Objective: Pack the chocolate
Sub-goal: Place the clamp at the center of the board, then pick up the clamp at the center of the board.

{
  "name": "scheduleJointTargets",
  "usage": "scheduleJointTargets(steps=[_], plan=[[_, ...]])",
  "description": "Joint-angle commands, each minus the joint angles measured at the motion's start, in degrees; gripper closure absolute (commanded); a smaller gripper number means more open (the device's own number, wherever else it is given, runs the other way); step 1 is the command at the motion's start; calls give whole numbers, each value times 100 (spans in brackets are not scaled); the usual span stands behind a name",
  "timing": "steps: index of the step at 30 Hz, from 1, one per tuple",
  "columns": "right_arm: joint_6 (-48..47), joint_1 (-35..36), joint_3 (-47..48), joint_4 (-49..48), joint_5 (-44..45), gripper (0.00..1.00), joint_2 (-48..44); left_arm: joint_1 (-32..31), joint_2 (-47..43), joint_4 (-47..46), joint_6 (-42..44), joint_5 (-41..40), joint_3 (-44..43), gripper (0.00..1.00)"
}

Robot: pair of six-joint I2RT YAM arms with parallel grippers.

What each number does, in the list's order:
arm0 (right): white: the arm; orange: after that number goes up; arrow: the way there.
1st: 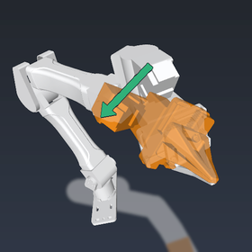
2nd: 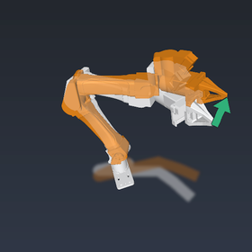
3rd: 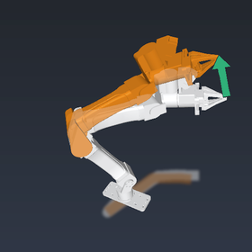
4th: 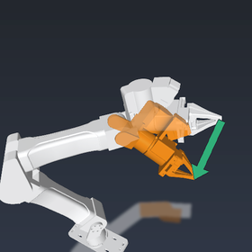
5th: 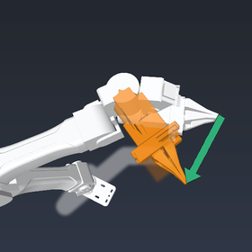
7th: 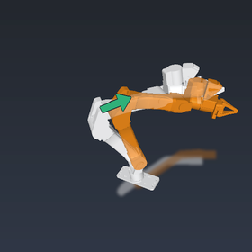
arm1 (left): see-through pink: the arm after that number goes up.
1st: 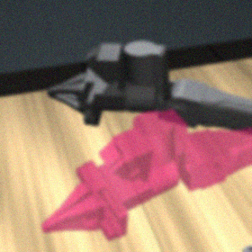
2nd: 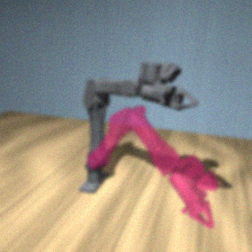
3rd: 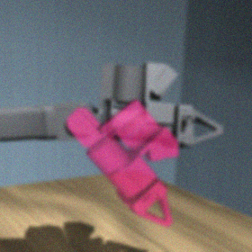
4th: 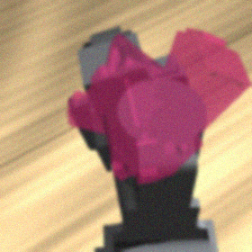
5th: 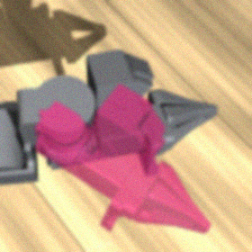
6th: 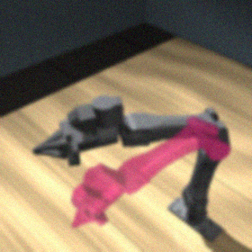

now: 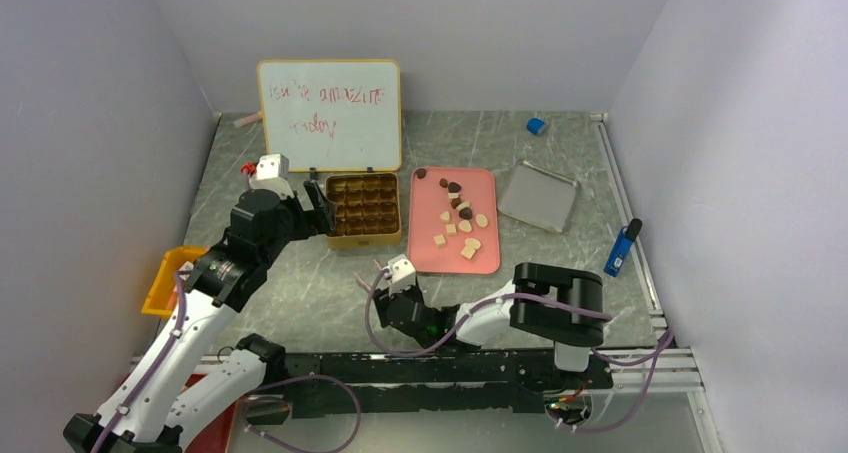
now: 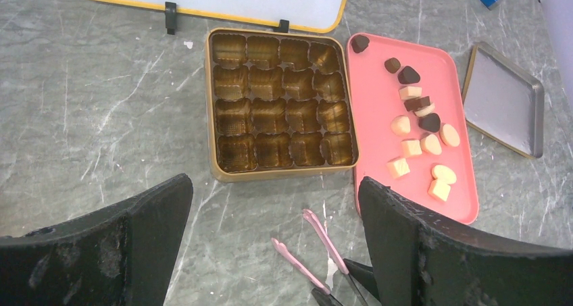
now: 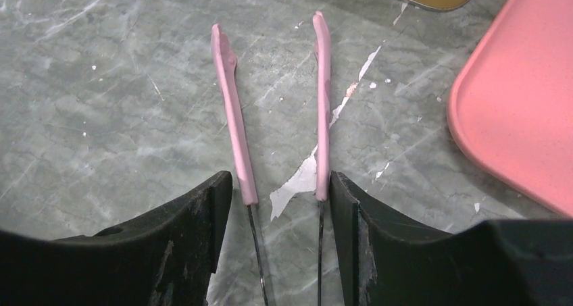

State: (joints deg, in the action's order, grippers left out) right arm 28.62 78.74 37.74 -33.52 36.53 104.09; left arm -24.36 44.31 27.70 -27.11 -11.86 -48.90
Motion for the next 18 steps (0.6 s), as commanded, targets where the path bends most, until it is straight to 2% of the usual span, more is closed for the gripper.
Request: scheduleJointTargets(steps=[1,18], plan=[[278,80,-385,1162,-476,41,129,-25,-55,-42,0,15,-162,3],[-154,170,-432,1383,-628,41,274,-25,-246,-27,-179,33,-96,3]])
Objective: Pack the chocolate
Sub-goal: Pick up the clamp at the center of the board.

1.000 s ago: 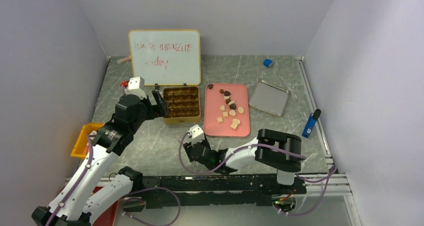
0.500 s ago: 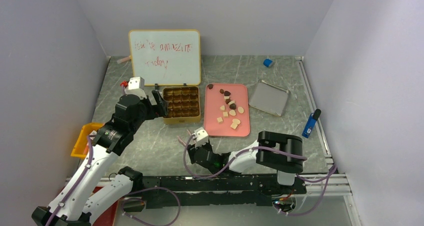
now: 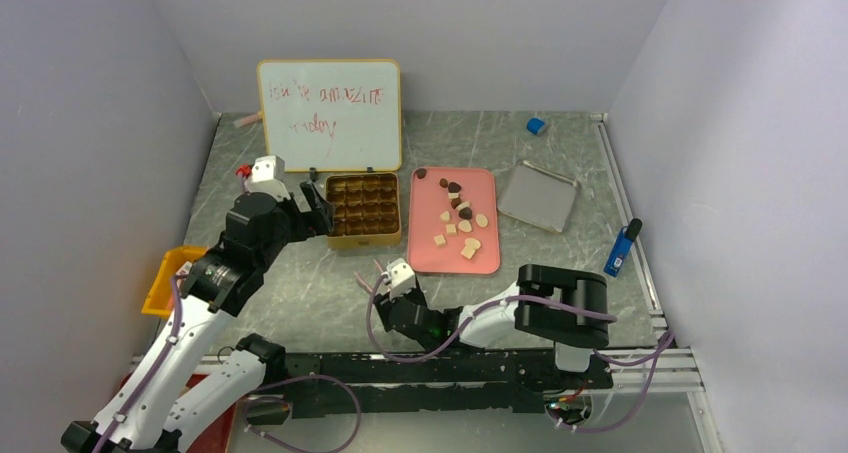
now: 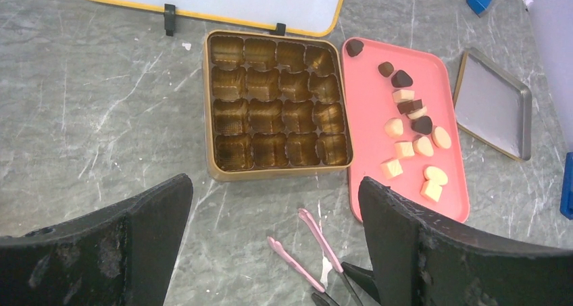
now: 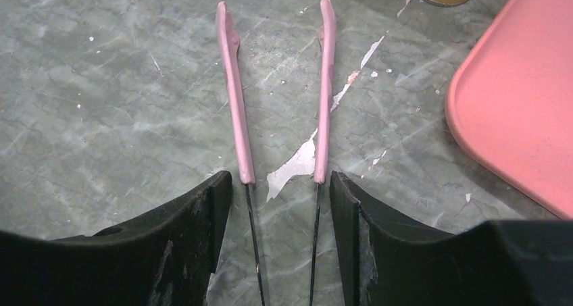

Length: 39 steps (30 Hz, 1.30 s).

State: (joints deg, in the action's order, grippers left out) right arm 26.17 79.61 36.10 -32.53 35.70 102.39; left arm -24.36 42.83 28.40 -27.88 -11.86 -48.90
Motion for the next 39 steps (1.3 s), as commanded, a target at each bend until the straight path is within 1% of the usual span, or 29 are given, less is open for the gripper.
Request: scheduleJointTargets(steps=[1,6,16,18,22,27,30,34,36,39], plan=[[82,87,-272,1285,-521,41,460,-25,-103,-110,-110,27,-79,3],[77,118,-303,1285,-417,45,568,-25,-78,-192,-130,50,0,3],[209,278,-429,1365,-362,57,560,-25,-138,-195,-144,-49,65,3],[242,337,-437,1432,-345,62,493,-24,-159,-195,-159,-57,57,3],[279,459,-302,1805,-323,66,308,-25,-163,-172,-213,-71,48,3],[358,511,211,2821,-450,71,29,-25,-56,-165,-210,-220,10,3],[491,509,637,3721,-539,74,-238,-25,78,-243,-206,-401,62,3],[597,446,1485,4899,-560,84,-404,-25,324,-322,-249,-778,146,3],[562,358,1820,5266,-725,88,-396,-27,401,-404,-415,-903,223,3],[530,261,2407,5902,-837,91,-299,-31,509,-589,-607,-888,287,4]])
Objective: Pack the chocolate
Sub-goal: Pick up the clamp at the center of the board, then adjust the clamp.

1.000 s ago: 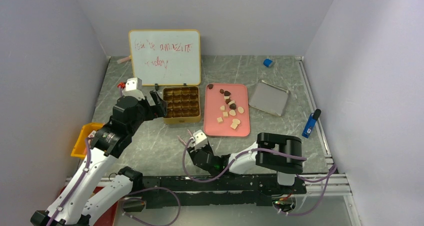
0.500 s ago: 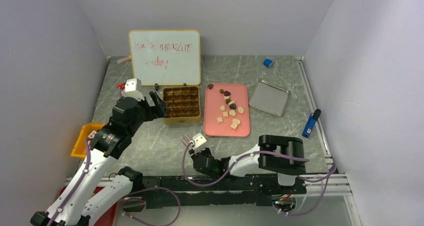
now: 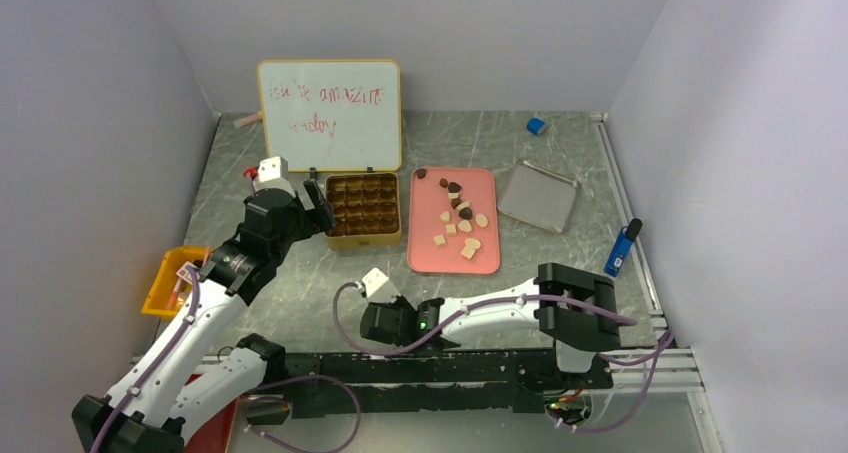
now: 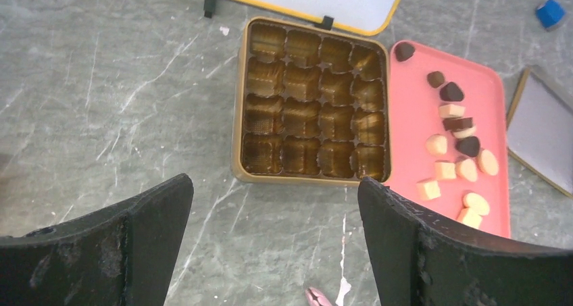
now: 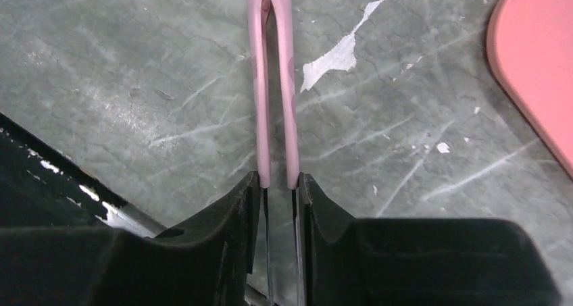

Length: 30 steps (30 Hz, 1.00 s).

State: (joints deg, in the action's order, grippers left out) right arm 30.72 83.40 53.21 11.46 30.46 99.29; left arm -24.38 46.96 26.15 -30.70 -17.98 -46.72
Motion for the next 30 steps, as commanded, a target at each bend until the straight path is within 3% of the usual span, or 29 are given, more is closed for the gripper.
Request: scheduleJointTargets(steps=[1,14,23,30], plan=[[83,-140,903,1698,-327,91,40,-29,189,-254,-379,-394,-93,4],[544,-673,2717,3472,-550,93,-535,-72,752,1031,-456,-893,-1658,4],[608,-912,3121,4031,-786,93,-912,-112,537,359,-846,50,-653,10],[372,-1021,3348,3886,-939,93,-718,-626,722,40,-1042,431,-457,13]])
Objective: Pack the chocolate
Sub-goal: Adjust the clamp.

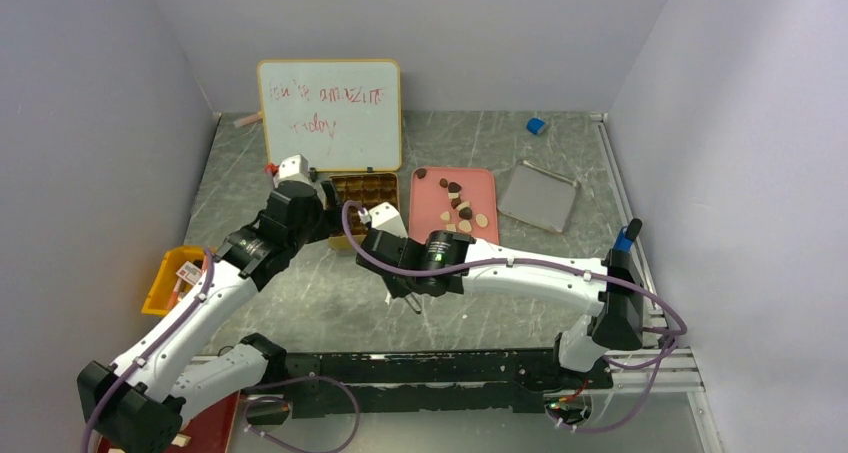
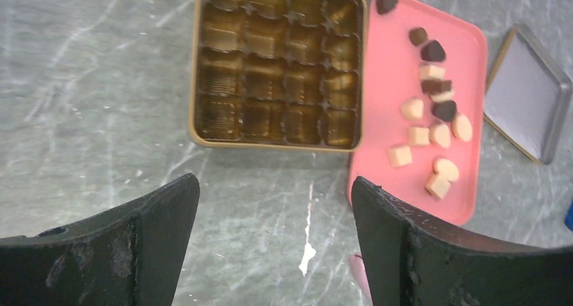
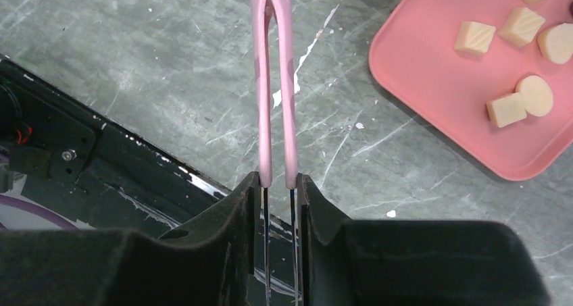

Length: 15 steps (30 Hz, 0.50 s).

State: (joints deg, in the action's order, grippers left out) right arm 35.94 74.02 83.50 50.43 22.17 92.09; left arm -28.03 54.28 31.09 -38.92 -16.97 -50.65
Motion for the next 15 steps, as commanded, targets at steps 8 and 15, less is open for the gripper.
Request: scheduleJointTargets(steps=[8,15], plan=[[-361,-335,439,-443,-408,93,214,-565,95,-422,-248,849,-266,18],[-640,-659,755,-522,-658,93,398,-701,-23,-209,-222,1030,-327,22]])
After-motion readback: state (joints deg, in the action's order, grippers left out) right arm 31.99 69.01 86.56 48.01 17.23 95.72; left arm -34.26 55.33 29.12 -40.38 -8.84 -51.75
